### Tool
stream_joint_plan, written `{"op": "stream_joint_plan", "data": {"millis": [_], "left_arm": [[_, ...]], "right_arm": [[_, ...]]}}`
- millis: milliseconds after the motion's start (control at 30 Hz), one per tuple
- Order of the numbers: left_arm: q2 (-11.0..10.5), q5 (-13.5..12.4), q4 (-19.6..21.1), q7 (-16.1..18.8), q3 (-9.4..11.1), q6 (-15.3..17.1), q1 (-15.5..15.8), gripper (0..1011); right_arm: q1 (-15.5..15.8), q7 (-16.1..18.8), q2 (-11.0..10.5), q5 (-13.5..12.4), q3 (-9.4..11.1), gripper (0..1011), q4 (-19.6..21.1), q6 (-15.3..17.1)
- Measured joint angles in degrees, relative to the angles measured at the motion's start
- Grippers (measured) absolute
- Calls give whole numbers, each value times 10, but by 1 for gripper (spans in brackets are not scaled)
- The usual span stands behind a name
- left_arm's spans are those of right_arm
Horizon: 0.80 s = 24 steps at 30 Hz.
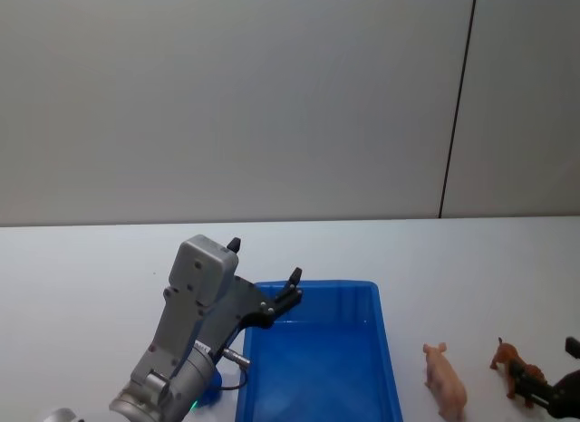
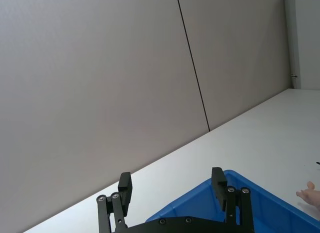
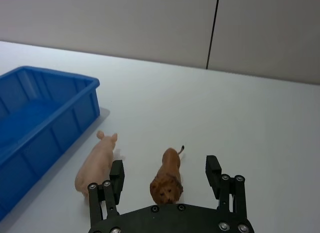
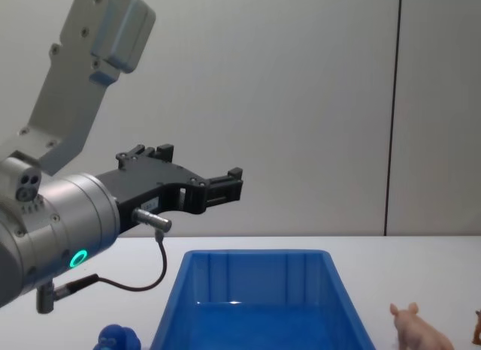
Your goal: Pick up the two dolls from the table and place them into the box.
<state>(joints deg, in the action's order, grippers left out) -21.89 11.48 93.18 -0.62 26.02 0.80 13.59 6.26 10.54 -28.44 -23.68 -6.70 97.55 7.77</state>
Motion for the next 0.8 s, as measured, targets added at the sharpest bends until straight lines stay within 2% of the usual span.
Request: {"op": "stream_joint_plan", "data": {"millis": [367,567,633,800], "left_arm": [[0,0,0,0,0,0,0,1003],[0,0,0,0,0,0,0,1003],[0,0,0,0,0,0,0,1003],[0,0,0,0,0,0,0,1003]], "right_arm": [[-18,37,2,-12,-1,977,-44,17],[-30,47,7,-16,-4,857,-65,24],[-35,50,9,-18,-5,754,-72,26],[-43,57,13,-21,-7,654,-87,31]]}}
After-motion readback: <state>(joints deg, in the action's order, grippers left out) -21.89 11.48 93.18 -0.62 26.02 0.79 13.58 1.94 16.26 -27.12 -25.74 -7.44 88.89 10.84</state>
